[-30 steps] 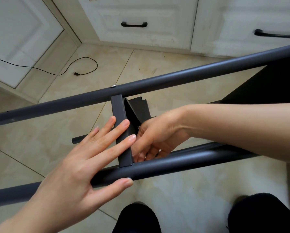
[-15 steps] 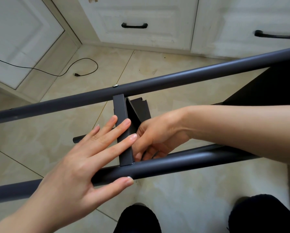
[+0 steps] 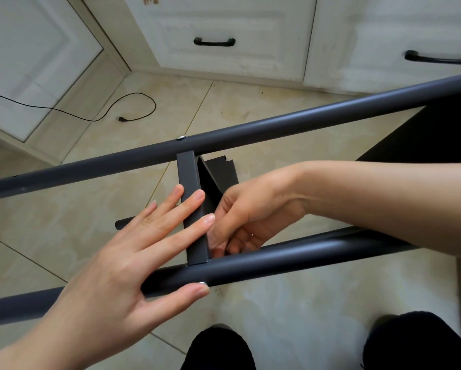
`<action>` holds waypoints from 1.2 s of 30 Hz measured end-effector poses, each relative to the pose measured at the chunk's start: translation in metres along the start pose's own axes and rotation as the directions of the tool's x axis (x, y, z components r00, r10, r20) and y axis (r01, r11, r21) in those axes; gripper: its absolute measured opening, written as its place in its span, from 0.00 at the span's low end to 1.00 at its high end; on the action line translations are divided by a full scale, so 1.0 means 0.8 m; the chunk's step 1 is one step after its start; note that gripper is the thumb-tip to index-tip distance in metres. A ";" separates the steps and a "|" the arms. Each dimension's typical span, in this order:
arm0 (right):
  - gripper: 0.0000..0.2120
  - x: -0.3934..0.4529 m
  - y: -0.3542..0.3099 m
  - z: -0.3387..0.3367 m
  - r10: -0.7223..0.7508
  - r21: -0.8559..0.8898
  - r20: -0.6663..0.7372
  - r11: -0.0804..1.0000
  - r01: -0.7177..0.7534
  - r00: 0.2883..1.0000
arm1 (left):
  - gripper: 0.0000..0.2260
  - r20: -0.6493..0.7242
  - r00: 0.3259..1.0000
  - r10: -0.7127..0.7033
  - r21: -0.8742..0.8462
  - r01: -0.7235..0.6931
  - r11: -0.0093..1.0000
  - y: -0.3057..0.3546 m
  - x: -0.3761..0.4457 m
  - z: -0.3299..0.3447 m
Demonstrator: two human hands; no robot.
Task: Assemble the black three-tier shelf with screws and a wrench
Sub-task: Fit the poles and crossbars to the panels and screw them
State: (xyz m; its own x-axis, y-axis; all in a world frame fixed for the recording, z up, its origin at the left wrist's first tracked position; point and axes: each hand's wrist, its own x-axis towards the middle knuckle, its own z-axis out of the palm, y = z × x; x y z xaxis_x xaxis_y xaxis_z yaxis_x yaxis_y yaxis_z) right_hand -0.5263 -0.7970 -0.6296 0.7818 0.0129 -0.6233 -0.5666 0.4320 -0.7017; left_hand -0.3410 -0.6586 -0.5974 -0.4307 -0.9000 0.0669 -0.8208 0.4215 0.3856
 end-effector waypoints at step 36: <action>0.10 0.005 0.008 0.009 -0.001 0.006 -0.032 1.000 0.001 0.999 | 0.30 -0.007 1.000 0.017 0.006 -0.017 1.000 0.002 0.002 0.001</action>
State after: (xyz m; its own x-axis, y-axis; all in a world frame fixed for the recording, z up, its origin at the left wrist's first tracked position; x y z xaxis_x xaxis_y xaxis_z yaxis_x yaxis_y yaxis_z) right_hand -0.5249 -0.7876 -0.6336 0.7734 -0.0163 -0.6337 -0.5644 0.4377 -0.7000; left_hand -0.3434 -0.6590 -0.5970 -0.4419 -0.8935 0.0802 -0.8156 0.4374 0.3787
